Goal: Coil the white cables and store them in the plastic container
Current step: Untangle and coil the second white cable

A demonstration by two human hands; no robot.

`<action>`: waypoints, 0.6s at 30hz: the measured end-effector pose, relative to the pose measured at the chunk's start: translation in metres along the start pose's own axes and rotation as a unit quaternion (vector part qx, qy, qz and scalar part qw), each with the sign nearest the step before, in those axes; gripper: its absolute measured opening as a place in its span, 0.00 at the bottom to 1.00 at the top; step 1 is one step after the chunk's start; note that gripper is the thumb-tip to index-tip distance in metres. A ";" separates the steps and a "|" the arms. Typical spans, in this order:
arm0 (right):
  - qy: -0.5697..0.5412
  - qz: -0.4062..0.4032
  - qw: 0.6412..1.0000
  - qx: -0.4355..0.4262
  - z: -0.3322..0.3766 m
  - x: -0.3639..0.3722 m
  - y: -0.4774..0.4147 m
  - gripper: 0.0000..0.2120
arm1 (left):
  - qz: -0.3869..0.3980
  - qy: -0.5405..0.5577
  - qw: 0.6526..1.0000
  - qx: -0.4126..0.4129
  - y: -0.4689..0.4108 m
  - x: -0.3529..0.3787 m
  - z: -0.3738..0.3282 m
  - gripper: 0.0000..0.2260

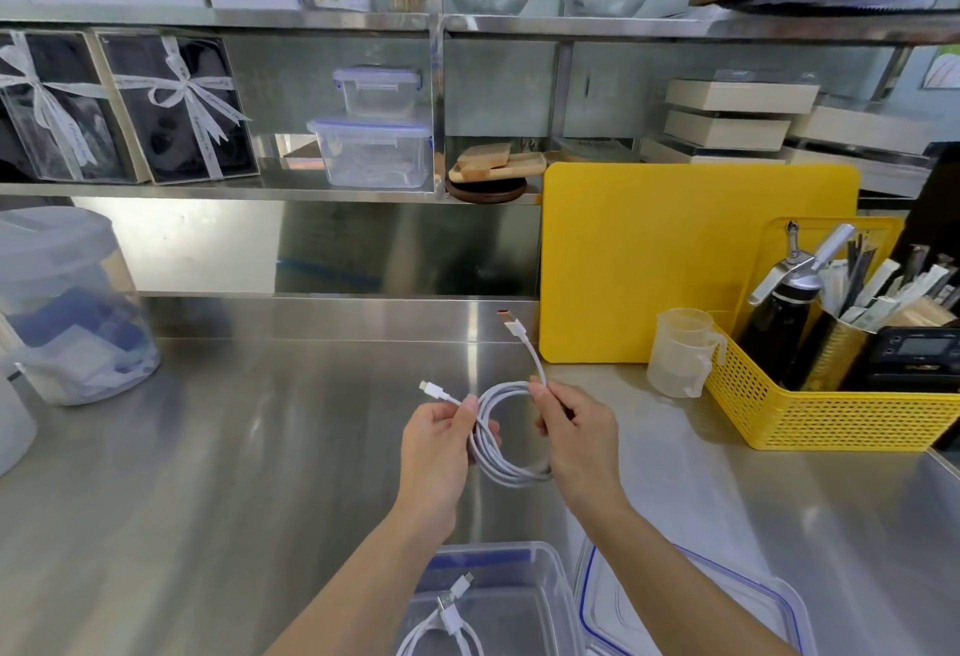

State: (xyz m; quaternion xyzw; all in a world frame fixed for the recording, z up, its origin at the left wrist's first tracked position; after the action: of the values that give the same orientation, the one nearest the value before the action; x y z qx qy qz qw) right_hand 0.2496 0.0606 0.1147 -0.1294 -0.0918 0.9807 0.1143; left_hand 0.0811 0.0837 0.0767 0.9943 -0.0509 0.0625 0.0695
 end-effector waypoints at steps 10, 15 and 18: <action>-0.058 0.041 0.997 -0.024 -0.007 0.020 0.002 0.13 | 0.008 -0.103 0.992 0.077 -0.003 0.000 -0.024 0.08; -0.014 0.057 0.998 -0.023 -0.012 0.021 0.001 0.18 | 0.135 -0.265 0.951 0.081 -0.010 0.024 -0.020 0.16; 0.015 0.062 0.998 0.016 -0.022 0.019 -0.001 0.18 | 0.161 -0.239 0.956 0.063 -0.012 0.024 -0.013 0.17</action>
State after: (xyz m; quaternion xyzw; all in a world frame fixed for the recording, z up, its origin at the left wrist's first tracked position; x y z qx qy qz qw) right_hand 0.2382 0.0696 0.0896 -0.1474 -0.0657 0.9853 0.0567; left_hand 0.1043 0.0951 0.0906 0.9613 -0.2210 -0.1635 -0.0182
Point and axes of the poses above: each hand's wrist, its own y-axis away from the middle knuckle, its own x-axis out of the palm, z = x × y, the point moved 10 cm from there along -y, towards the middle knuckle, and after that the axes turned 12 degrees about z, right-handed, at the moved point
